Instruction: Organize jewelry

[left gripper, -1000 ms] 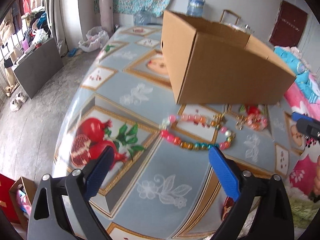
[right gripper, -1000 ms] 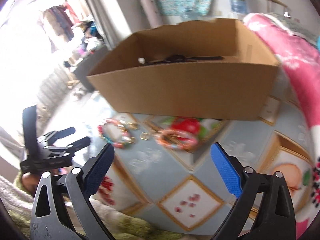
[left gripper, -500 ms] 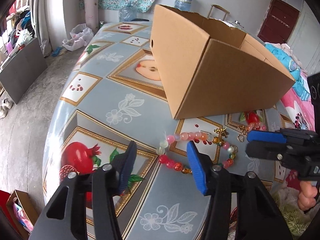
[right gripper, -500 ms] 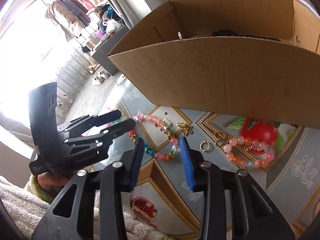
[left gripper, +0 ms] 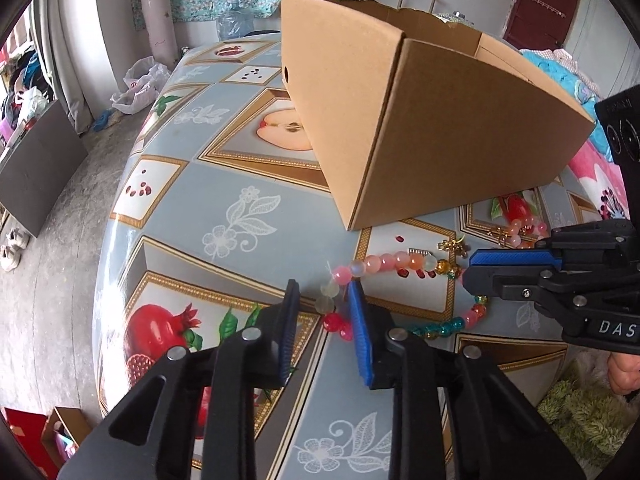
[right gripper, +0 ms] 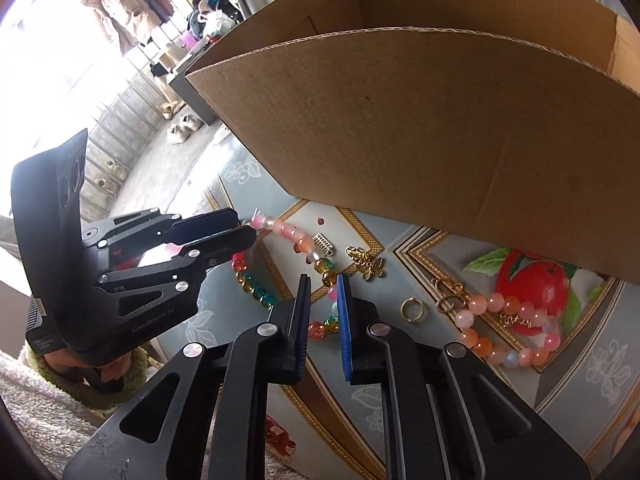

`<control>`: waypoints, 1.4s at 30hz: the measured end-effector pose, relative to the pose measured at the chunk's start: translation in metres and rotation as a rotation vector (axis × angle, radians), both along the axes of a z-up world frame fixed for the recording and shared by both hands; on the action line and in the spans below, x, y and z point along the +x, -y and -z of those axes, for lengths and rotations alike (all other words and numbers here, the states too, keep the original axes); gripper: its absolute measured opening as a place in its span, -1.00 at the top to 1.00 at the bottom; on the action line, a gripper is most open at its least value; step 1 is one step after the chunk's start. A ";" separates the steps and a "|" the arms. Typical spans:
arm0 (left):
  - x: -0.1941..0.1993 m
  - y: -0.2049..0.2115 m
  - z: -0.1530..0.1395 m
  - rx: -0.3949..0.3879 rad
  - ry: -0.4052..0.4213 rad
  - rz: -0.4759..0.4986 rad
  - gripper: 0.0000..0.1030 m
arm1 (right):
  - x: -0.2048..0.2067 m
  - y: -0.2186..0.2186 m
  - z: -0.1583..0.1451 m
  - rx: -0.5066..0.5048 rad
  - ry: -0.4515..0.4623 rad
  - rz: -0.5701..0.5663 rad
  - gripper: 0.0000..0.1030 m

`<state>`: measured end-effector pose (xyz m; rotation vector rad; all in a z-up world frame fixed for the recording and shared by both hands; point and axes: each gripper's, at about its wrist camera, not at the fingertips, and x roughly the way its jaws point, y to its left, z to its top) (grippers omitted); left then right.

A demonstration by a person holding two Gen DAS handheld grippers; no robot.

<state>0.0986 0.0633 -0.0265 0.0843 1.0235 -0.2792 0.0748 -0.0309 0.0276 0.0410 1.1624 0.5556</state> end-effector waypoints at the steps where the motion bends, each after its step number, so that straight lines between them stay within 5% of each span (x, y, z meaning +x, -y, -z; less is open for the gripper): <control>1: 0.001 0.001 0.000 0.006 0.001 0.004 0.53 | 0.000 -0.001 0.000 -0.013 0.003 -0.002 0.79; 12: 0.002 0.011 0.002 0.074 0.028 0.031 0.53 | -0.004 -0.014 0.000 -0.118 0.029 -0.044 0.81; 22: -0.001 0.006 0.002 0.030 0.038 0.015 0.82 | -0.006 -0.017 0.000 -0.111 0.047 -0.040 0.85; 42: -0.020 0.002 -0.019 -0.018 0.054 0.012 0.83 | -0.023 -0.007 -0.014 -0.085 0.109 -0.009 0.86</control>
